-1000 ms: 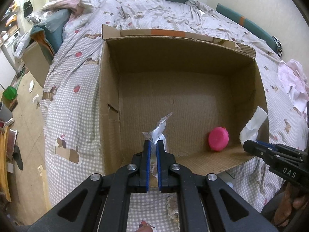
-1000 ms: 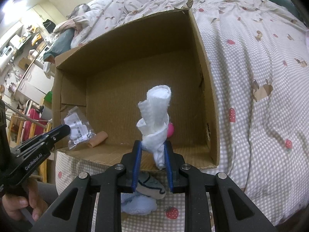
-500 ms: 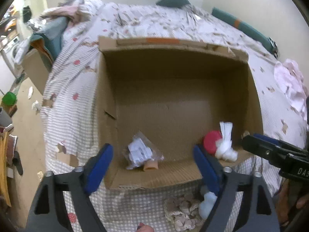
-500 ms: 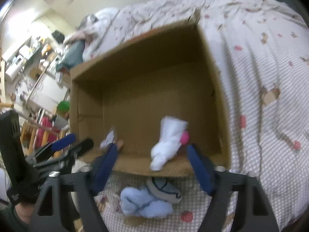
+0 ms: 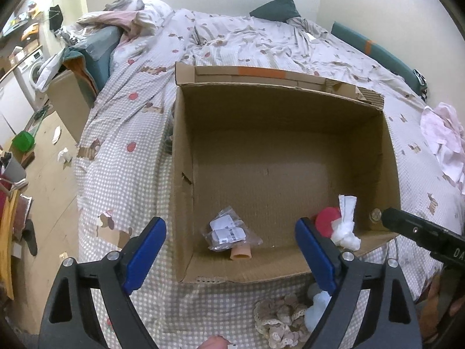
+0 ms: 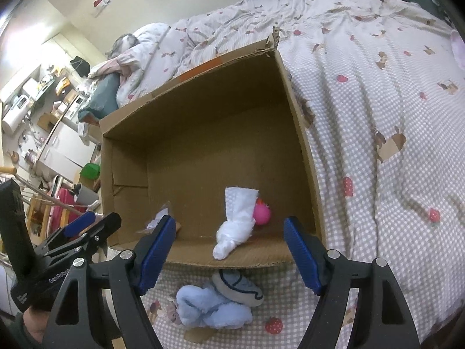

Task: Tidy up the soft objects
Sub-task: 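Withdraw both grippers from the box back over the bed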

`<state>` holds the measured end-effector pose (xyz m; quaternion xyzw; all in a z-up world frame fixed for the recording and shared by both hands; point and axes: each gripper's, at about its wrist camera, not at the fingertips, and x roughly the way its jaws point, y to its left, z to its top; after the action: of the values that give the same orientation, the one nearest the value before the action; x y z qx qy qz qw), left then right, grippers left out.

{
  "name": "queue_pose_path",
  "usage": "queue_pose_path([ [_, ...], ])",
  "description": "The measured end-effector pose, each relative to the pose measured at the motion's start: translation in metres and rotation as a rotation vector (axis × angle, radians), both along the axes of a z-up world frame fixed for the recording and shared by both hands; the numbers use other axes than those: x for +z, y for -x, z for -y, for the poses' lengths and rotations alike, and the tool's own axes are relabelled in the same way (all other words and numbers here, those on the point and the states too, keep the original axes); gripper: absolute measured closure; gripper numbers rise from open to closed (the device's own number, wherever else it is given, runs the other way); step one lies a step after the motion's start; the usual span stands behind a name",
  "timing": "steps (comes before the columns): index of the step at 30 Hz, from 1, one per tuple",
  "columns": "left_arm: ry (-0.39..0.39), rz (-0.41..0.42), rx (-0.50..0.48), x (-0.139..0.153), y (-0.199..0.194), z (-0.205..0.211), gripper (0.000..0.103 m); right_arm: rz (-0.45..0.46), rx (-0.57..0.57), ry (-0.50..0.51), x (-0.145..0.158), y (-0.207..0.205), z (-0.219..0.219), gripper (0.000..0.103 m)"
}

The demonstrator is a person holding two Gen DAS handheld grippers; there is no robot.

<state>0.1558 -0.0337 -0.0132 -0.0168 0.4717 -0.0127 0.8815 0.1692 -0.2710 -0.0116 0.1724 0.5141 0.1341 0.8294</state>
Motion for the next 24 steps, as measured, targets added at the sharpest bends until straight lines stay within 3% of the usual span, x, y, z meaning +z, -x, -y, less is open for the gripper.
queue_pose_path([
  [12, -0.021, 0.037, 0.022, 0.016, 0.031, -0.006, 0.014, 0.014, -0.012, 0.000, 0.011, 0.020, 0.012, 0.022],
  [24, -0.020, -0.001, 0.061, 0.012, 0.069, -0.018, 0.013, 0.012, -0.006, 0.015, 0.015, 0.047, 0.015, 0.022],
])
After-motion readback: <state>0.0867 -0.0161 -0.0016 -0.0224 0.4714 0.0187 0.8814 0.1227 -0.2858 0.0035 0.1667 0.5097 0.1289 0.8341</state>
